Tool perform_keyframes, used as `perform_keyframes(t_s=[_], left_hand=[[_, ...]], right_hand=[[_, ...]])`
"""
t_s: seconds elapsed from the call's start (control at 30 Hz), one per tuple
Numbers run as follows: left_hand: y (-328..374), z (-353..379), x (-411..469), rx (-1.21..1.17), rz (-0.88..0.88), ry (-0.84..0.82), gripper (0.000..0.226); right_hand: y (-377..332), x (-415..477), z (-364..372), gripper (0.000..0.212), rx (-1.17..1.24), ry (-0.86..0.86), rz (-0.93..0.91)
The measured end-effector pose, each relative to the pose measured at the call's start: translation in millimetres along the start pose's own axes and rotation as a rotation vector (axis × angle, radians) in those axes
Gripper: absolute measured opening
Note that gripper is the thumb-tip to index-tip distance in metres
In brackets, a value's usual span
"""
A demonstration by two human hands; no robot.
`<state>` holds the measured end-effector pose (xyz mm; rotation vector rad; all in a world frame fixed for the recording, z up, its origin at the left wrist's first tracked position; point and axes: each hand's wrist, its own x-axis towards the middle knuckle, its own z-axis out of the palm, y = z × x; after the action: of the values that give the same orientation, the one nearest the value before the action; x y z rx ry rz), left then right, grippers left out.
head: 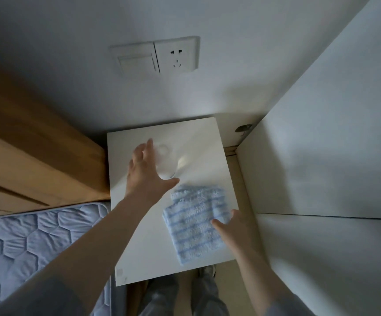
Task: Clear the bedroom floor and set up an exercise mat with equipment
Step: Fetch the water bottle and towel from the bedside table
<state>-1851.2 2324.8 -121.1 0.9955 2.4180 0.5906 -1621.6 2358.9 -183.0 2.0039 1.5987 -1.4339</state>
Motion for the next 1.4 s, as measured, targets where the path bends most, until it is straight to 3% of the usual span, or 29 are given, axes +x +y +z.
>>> perform_keyframes(t_s=[0.23, 0.4, 0.67, 0.83, 1.0, 1.07, 1.4], left_hand=[[-8, 5, 10, -0.088, 0.059, 0.049, 0.098], [-10, 6, 11, -0.156, 0.034, 0.076, 0.090], [4, -20, -17, -0.201, 0.058, 0.032, 0.088], [30, -52, -53, -0.187, 0.196, 0.014, 0.089], [60, -77, -80, -0.170, 0.335, -0.020, 0.095], [78, -86, -91, -0.187, 0.403, -0.047, 0.096], [200, -94, -171, -0.299, 0.760, -0.194, 0.094]], right_hand=[[6, 12, 7, 0.077, -0.045, -0.017, 0.094], [12, 5, 8, 0.029, 0.049, -0.055, 0.070], [2, -44, -14, 0.021, 0.245, 0.064, -0.056], [-7, -88, -38, 0.026, 0.323, 0.249, -0.119], [-9, -137, -70, 0.014, 0.405, 0.387, -0.162], [-2, -158, -84, 0.021, 0.428, 0.474, -0.168], [82, -265, -146, 0.016, 0.597, 0.807, -0.119]])
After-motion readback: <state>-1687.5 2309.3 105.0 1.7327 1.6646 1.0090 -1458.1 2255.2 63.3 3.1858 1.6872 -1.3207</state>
